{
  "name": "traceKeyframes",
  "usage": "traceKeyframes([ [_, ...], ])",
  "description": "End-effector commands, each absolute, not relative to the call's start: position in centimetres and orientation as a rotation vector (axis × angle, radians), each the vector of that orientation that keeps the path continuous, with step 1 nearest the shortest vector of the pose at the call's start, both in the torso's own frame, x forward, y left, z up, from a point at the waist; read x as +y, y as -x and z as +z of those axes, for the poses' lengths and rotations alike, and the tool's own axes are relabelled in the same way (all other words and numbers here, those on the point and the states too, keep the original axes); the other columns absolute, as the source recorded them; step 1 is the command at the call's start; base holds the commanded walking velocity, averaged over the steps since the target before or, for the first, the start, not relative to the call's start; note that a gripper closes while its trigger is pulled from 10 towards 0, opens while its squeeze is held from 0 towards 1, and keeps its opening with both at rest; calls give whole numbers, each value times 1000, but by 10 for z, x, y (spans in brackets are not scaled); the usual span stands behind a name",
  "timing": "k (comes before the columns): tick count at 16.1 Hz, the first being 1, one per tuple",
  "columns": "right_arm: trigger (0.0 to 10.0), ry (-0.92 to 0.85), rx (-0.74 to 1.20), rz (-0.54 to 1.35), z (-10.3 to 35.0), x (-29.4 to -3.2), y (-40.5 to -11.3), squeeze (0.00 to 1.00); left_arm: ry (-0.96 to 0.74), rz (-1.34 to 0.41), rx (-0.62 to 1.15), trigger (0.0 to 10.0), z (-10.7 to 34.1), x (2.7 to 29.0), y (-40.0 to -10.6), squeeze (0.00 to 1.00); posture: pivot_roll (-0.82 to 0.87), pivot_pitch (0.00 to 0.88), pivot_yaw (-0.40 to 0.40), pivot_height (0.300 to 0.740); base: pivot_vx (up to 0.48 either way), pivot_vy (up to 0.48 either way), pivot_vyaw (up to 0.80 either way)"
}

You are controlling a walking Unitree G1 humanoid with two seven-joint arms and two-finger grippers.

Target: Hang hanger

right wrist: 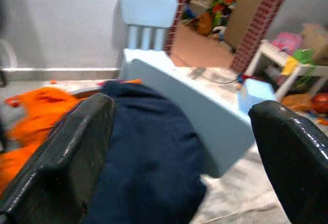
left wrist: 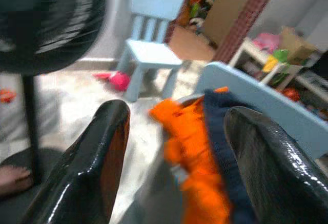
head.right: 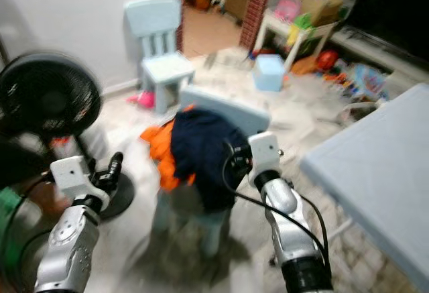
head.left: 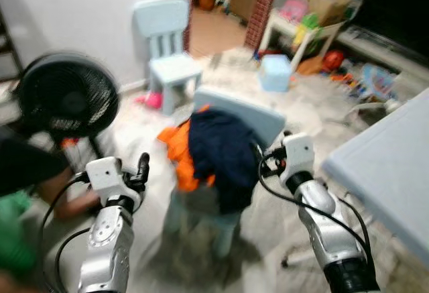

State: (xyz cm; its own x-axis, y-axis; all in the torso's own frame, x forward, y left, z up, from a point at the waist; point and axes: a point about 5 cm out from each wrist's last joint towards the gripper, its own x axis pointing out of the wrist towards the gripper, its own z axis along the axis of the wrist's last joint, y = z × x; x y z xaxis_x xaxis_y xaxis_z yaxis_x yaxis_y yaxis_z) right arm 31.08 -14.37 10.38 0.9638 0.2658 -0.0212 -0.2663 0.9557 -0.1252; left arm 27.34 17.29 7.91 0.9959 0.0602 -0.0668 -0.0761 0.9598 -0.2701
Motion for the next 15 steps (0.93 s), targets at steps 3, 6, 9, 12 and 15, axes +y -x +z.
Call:
traceKeyframes([
  [3, 10000, 138, 6, 232, 105, -155, -312, 0, 282, 24, 66, 10000, 80, 159, -277, 0, -39, 0, -105, 740, 284, 0, 0],
  [6, 10000, 139, 5, 230, 105, -156, -312, 0, 279, 22, 75, 10000, 79, 158, -277, 0, -37, 0, -108, 740, 82, 0, 0],
  [9, 10000, 140, 9, 230, 104, -156, -312, 0, 268, 63, 114, 10000, 73, 159, -276, 0, -35, 0, -111, 740, 0, 0, 0],
  [12, 10000, 143, 11, 232, 104, -157, -312, 0, 290, 65, 120, 10000, 72, 158, -276, 0, -36, 0, -116, 740, 0, 0, 0],
  [15, 10000, 147, 12, 228, 105, -158, -313, 0, 323, 56, 137, 10000, 72, 154, -276, 0, -37, 0, -120, 740, 0, 0, 0],
])
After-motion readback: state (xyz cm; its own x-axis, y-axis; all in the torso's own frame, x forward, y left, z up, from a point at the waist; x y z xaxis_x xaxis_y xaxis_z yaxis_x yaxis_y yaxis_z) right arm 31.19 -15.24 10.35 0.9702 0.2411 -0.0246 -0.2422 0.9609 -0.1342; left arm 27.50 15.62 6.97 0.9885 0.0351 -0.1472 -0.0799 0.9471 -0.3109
